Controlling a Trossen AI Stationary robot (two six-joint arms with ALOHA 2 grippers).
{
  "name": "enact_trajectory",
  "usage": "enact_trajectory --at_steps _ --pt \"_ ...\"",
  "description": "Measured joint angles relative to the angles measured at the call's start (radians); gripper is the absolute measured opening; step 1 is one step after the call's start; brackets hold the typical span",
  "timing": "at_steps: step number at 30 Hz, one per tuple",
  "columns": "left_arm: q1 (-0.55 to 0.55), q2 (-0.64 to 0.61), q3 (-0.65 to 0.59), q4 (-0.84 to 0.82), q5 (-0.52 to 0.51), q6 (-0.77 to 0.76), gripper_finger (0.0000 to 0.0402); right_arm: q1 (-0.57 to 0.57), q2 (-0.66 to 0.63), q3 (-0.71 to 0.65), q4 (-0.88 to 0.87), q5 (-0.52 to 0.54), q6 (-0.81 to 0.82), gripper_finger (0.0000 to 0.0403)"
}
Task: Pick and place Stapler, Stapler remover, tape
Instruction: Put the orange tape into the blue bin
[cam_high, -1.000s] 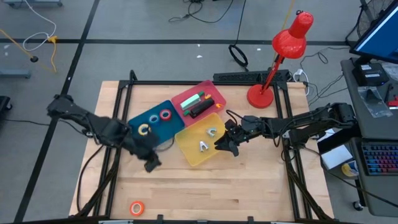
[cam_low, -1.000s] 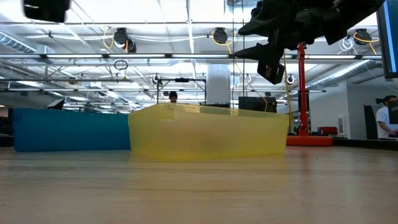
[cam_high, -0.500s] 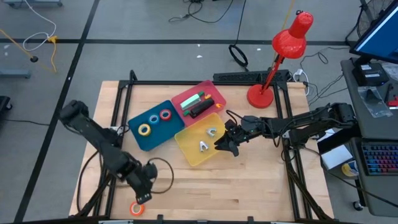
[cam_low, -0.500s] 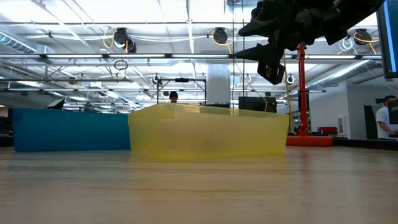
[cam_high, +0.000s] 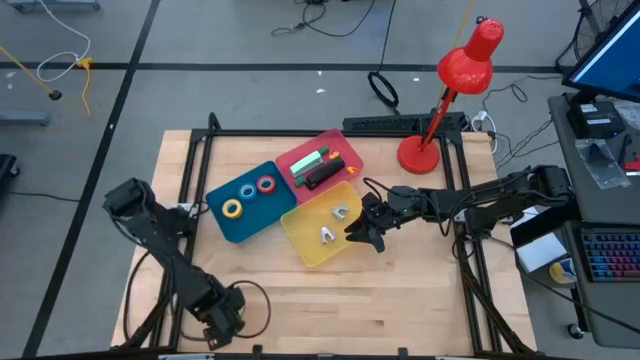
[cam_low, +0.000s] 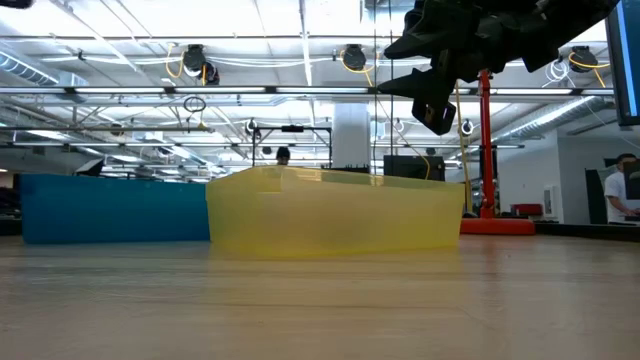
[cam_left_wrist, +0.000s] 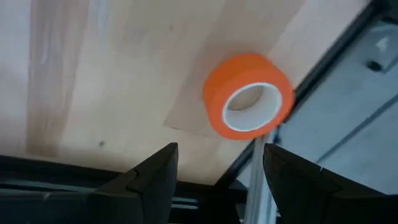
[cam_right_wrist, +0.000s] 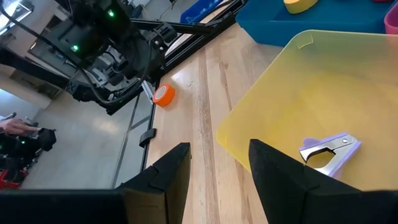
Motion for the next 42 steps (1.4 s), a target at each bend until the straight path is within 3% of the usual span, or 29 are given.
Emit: enact_trajectory --at_steps 11,27,37,42 --pt "-0.079 0.003 -0.006 0.001 -0.130 -0.106 0.0234 0.000 0.000 0.000 0.000 0.000 0.000 0.0157" --pt "-0.085 0.003 -0.019 0.011 -0.198 -0.091 0.0234 0.000 0.000 0.000 0.000 0.000 0.000 0.0157" --pt "-0.085 0.011 -0.019 0.059 -0.198 -0.086 0.0234 0.000 0.000 0.000 0.000 0.000 -0.022 0.0157" --pt "-0.084 0.084 -0.019 0.092 -0.138 -0.068 0.0234 0.000 0.000 0.000 0.000 0.000 -0.026 0.0157"
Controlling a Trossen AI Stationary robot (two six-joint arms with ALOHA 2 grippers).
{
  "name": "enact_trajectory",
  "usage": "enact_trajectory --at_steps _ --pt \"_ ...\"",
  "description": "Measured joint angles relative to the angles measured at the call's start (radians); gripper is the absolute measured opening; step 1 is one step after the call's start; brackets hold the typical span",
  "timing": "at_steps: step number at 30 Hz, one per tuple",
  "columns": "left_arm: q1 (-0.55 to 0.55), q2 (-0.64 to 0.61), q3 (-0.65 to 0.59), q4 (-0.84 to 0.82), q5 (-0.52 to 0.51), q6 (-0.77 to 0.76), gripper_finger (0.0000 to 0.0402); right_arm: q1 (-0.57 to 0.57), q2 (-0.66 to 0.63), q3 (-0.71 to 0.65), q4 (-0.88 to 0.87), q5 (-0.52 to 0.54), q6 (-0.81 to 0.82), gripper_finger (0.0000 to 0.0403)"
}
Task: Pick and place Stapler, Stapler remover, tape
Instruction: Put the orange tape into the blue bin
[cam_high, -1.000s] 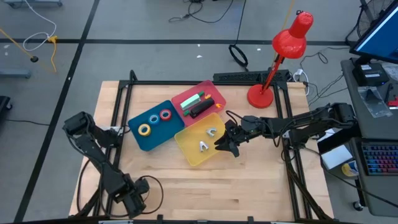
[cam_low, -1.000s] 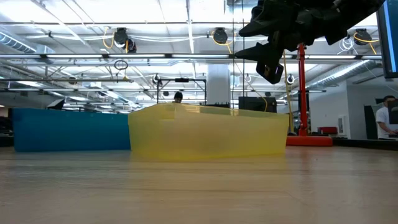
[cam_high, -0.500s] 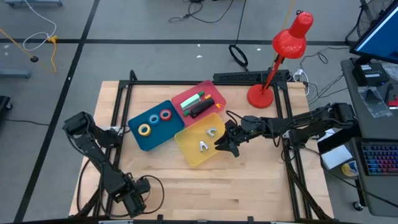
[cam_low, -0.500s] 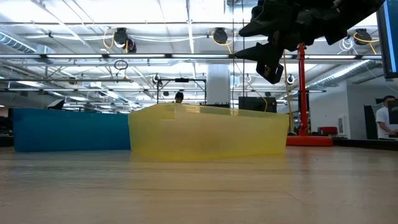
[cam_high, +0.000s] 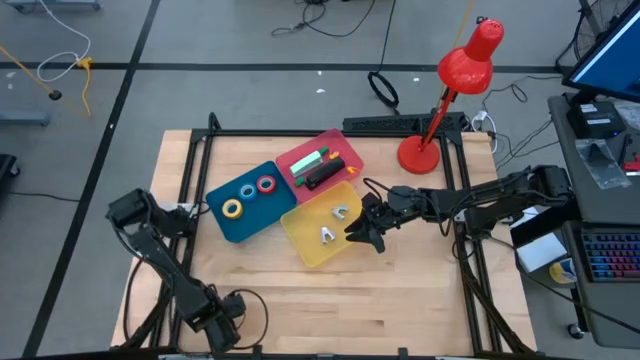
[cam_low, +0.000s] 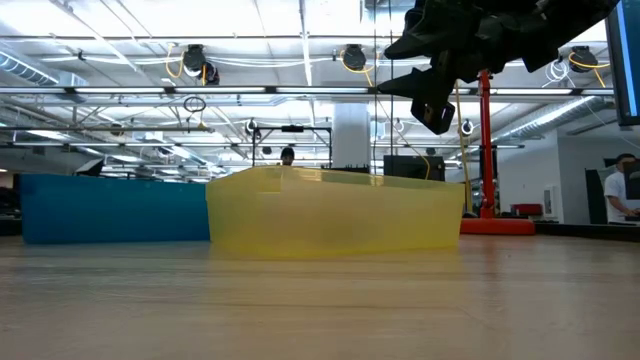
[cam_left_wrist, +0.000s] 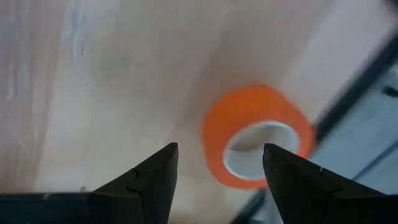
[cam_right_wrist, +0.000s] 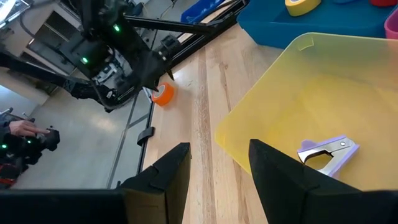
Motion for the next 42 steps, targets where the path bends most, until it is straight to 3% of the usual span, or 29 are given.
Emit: enact_trajectory --at_steps 13,17,22,29,33,42 --pt "0.040 0.140 0.003 0.044 0.099 -0.023 0.0224 0.000 0.000 0.000 0.000 -0.001 0.012 0.0157" --pt "0.068 0.129 0.003 0.011 0.114 0.011 0.0167 0.000 0.000 0.000 0.000 -0.001 0.011 0.0157" --pt "0.094 0.116 -0.001 -0.013 0.121 0.074 0.0044 0.000 0.000 0.000 0.000 -0.001 0.011 0.0157" --pt "0.148 0.018 -0.003 0.010 0.056 0.090 0.0036 0.000 0.000 0.000 0.000 0.000 0.009 0.0157" --pt "0.204 -0.102 -0.003 -0.010 -0.089 0.088 0.0036 0.000 0.000 0.000 0.000 0.000 0.009 0.0157" --pt "0.404 -0.379 -0.001 -0.199 -0.623 0.112 0.0036 0.000 0.000 0.000 0.000 0.000 0.008 0.0157"
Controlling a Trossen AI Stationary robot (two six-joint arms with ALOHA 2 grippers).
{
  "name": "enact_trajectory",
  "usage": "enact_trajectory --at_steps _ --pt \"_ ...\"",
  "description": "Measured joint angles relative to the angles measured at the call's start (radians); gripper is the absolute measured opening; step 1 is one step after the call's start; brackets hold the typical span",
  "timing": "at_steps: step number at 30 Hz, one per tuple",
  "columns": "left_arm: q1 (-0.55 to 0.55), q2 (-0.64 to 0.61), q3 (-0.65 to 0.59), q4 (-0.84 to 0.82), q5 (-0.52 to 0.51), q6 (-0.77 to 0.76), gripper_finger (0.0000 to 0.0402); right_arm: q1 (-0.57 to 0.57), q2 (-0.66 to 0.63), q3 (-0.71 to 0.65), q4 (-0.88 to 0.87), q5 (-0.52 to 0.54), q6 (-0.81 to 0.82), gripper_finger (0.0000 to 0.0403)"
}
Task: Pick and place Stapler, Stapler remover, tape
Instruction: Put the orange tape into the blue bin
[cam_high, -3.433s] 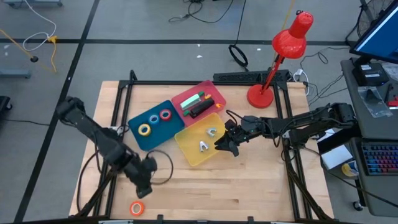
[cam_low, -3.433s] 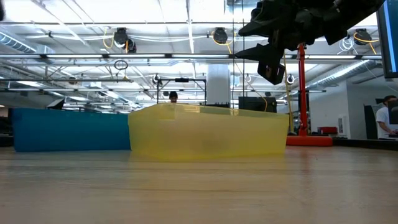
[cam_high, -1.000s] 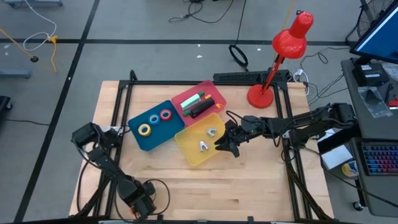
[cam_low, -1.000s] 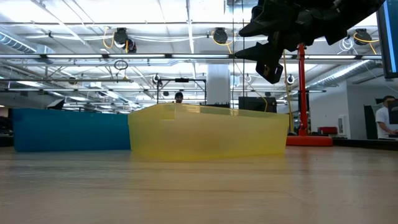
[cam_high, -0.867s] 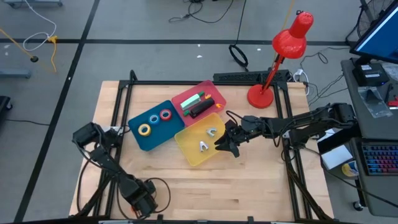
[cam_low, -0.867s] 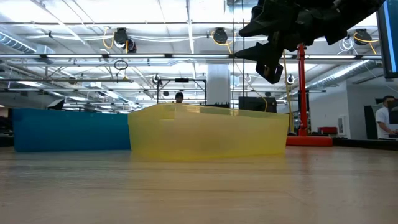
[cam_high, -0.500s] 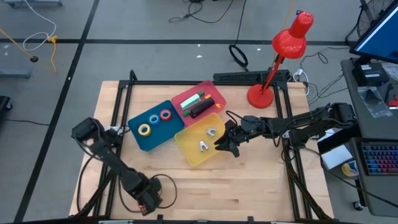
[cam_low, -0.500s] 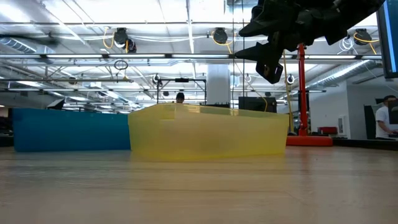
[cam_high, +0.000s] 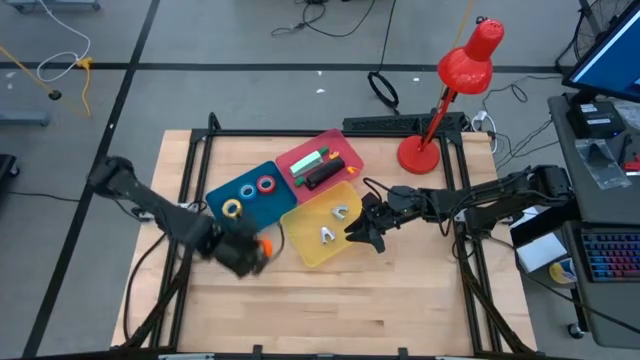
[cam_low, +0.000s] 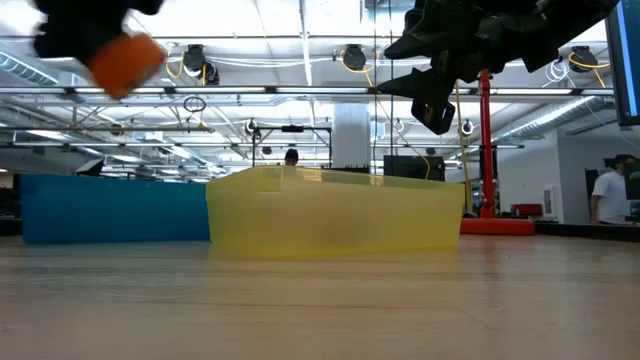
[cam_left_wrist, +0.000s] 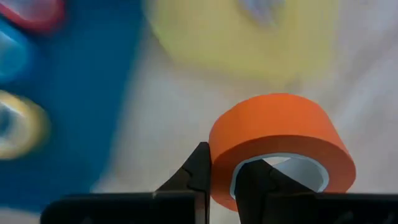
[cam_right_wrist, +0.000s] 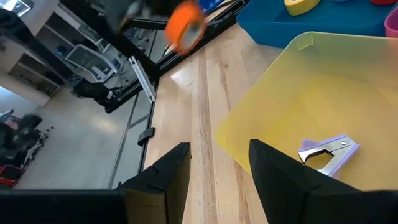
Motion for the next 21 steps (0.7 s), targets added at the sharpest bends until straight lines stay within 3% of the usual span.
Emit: enact_trajectory --at_steps 4,7,15,21 --pt "0.144 -0.054 0.000 -0.154 -0.129 0.024 0.0036 0.000 0.000 0.000 0.000 0.000 0.000 0.0157" --pt "0.277 -0.057 0.000 -0.214 -0.140 0.090 0.0036 0.000 0.000 0.000 0.000 0.000 0.000 0.0157" --pt "0.620 0.040 0.000 -0.185 -0.045 0.409 0.0036 0.000 0.000 0.000 -0.002 -0.001 0.000 0.0157" --pt "0.764 0.163 0.000 -0.169 0.079 0.575 0.0036 0.000 0.000 0.000 -0.008 -0.002 0.000 0.0157"
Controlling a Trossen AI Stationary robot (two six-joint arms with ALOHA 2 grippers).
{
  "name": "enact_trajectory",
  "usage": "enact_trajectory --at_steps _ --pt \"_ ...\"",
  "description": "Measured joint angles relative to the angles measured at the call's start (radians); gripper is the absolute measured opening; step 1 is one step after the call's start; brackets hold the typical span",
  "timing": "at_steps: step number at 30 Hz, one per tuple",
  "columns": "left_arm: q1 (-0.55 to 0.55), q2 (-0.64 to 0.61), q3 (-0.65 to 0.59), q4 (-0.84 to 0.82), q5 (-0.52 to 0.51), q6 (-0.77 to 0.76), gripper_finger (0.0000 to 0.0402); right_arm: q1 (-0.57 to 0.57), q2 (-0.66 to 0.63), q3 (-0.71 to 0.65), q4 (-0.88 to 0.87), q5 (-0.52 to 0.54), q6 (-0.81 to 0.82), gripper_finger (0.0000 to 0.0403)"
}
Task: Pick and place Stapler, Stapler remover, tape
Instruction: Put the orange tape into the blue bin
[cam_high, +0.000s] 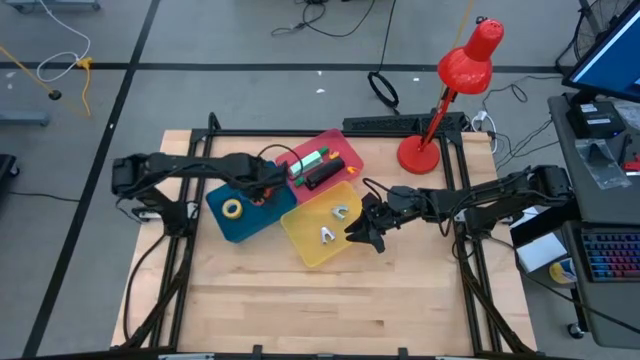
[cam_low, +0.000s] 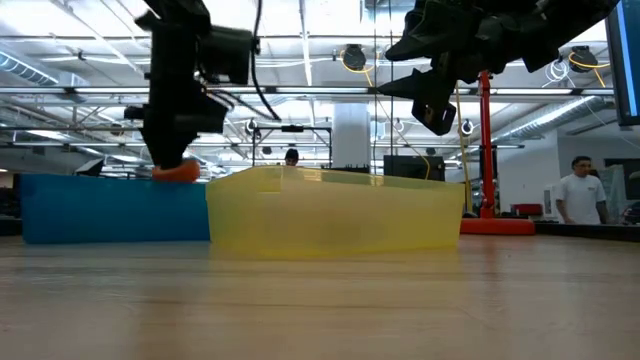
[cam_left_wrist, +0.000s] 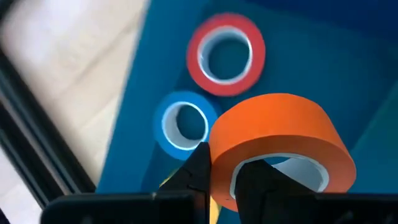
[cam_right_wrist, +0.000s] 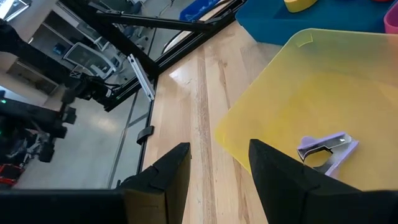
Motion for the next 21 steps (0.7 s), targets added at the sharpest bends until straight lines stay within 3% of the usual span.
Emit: enact_trajectory --at_steps 9,21 --pt "0.025 0.143 0.000 0.037 0.075 0.058 0.0036 0.000 0.000 0.000 0.000 0.000 0.000 0.0157" --pt "0.024 0.205 0.001 0.095 0.102 0.071 0.0036 0.000 0.000 0.000 0.000 0.000 0.006 0.0157"
